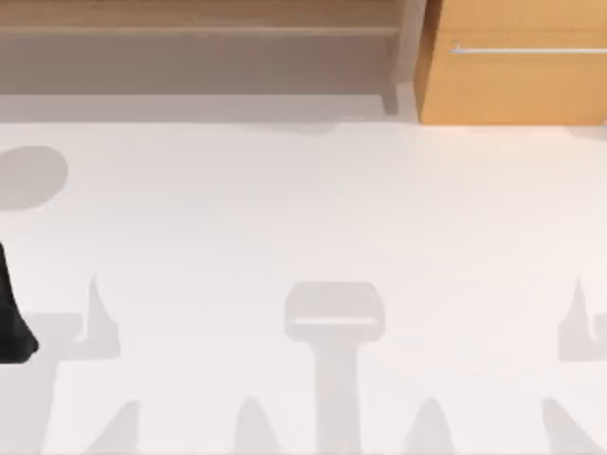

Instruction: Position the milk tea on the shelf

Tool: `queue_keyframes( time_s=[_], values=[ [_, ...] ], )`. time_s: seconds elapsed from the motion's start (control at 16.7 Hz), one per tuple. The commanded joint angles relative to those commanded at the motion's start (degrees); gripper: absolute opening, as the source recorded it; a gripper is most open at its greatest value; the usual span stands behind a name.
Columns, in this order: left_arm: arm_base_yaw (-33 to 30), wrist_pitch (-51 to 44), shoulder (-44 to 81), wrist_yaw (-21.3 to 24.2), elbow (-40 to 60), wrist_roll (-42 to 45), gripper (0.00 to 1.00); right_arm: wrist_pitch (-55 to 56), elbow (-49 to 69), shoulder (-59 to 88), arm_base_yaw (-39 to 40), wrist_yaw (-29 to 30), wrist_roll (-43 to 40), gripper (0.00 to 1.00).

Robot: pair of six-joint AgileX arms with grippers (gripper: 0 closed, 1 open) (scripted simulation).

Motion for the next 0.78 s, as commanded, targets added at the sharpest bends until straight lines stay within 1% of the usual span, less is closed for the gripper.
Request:
queue_keyframes(
  time_s=[0.18,0.36,0.54,0.78],
  values=[
    [0.2,0.6,0.6,0.3,0.4,0.1,1.0,0.0,0.0,0.0,0.0,0.0,0.0,1.0],
    [1.4,5.4,5.9,2.5,3.3,0.6,1.0,0.0,0.0,0.0,0.0,0.0,0.0,1.0],
    [3.6,13.7,16.6,6.3,7.7,1.3,1.0,0.0,0.0,0.0,0.0,0.0,0.0,1.0],
    [7.9,28.1,37.7,13.1,14.4,2.3,1.0,0.0,0.0,0.0,0.0,0.0,0.0,1.0]
  ],
)
